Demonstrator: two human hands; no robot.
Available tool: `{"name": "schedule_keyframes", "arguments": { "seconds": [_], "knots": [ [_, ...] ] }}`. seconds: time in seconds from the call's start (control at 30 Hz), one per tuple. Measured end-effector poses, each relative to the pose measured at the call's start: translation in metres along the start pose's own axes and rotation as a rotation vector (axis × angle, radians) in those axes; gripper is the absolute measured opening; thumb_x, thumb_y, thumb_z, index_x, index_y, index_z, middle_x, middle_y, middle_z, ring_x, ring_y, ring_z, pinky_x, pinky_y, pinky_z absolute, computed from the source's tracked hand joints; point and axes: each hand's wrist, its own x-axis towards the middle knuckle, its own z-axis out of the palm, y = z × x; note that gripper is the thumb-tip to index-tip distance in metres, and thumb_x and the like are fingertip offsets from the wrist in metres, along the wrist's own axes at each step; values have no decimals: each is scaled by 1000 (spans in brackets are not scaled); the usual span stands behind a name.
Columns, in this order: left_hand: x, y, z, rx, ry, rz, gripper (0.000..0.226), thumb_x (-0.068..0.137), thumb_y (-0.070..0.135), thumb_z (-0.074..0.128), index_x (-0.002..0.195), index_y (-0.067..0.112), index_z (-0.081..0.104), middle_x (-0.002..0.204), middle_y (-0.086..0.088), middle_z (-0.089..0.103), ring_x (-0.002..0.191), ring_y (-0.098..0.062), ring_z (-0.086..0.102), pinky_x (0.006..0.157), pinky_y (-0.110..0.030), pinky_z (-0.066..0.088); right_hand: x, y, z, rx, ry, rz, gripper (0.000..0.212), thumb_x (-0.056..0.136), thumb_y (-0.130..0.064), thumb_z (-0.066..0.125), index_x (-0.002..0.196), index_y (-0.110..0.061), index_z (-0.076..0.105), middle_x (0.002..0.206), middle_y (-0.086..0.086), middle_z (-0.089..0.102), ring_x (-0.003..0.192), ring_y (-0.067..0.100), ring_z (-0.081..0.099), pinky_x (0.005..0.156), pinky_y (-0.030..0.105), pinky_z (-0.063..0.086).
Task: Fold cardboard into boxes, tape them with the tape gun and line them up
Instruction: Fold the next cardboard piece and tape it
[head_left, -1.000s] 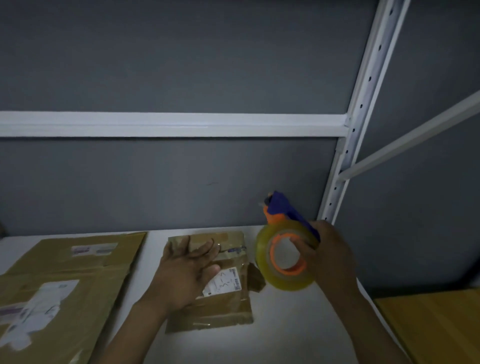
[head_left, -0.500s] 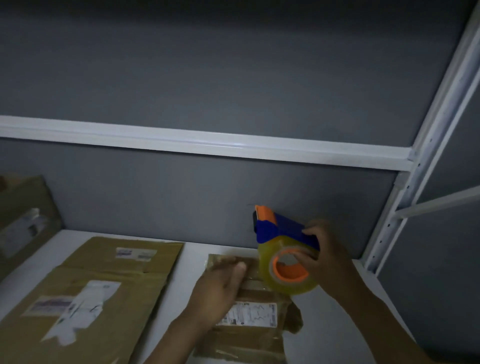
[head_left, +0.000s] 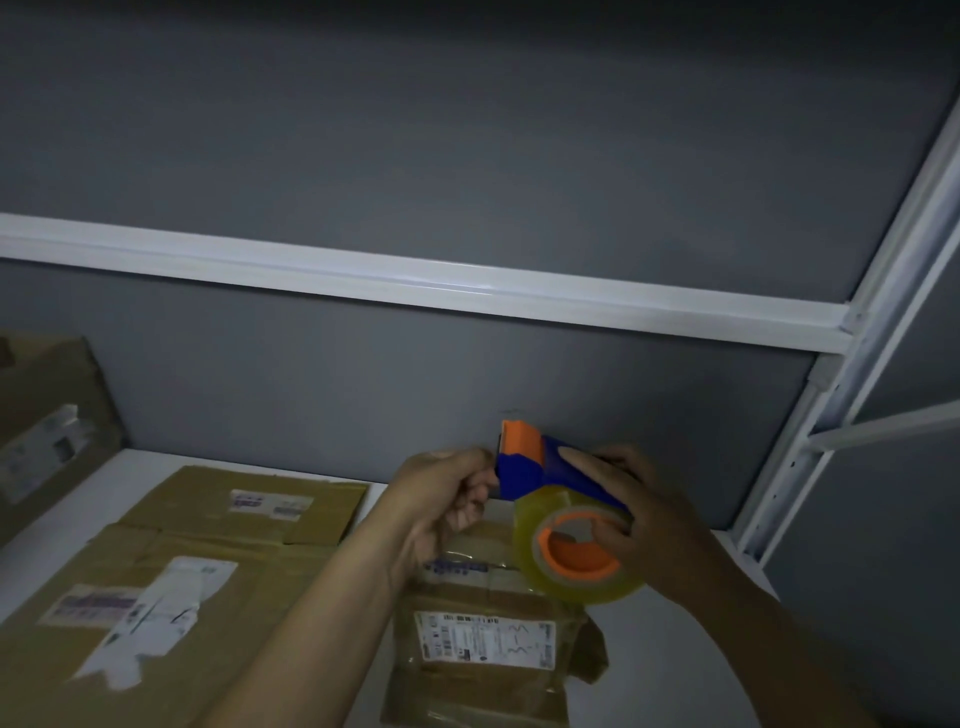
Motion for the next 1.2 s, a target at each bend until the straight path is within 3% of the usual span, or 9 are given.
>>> {"name": "schedule_keyframes", "arguments": {
  "seconds": [0.2,0.3,0.43,0.53,0.7,0.87,0.93,1.03,1.2],
  "knots": [
    [4,16,-16,98,146,121,20,89,-1,59,70,4,60,56,-5,59,41,-7,41,48,-21,37,4,1,0,-59,-29,-50,86,80,-27,60,120,-81,6,119,-28,23,104,4,45,77,19,48],
    [4,21,-36,56,212,134,24,89,-2,58,68,7,60,53,-2,57,41,-6,39,49,-19,34,6,-3,6,-90,-14,-83,92,82,-22,67,123,-79,8,124,-24,24,105,1,42,76,14,46],
    [-3,2,-49,28,247,134,12,92,3,57,83,4,65,66,-6,60,57,-11,51,55,-21,45,10,-8,10,-117,-4,-91,88,83,-29,72,121,-79,10,119,-26,24,102,-5,36,68,2,36],
    [-10,-18,-46,-93,162,89,8,95,8,55,96,2,61,84,-11,66,86,-22,68,72,-34,61,8,-7,11,-55,6,-50,87,81,-23,74,123,-72,16,115,-31,23,105,-5,38,68,-2,37],
    [-7,-49,-41,-223,90,-47,17,97,15,55,86,2,53,71,-11,71,91,-28,71,85,-42,57,12,-14,11,1,-3,-9,76,81,-30,75,120,-69,22,117,-27,28,105,-5,41,72,-1,38],
    [2,-56,-41,-226,145,-44,13,99,13,52,94,2,54,82,-14,74,101,-30,68,96,-49,50,22,-20,2,-2,-97,-44,72,84,-30,72,119,-69,23,115,-25,27,110,-3,38,85,8,41],
    [7,-56,-45,-140,173,-29,12,99,11,51,94,1,57,89,-16,73,96,-28,67,93,-45,51,25,-22,-11,-113,-169,-66,68,86,-30,68,125,-65,24,116,-23,26,110,-1,36,84,6,35],
    [6,-56,-42,-55,173,-3,26,96,1,49,71,3,53,71,-13,57,71,-25,54,75,-38,48,25,-19,-30,-305,-279,-126,62,91,-30,60,140,-50,28,127,-14,28,108,0,30,77,1,26],
    [5,-58,-34,-54,243,-14,15,93,-4,49,80,1,56,77,-15,61,76,-26,59,82,-40,54,10,-20,-40,-416,-338,-148,64,93,-35,56,143,-50,21,136,-8,28,100,0,29,67,-1,25]
  ]
}}
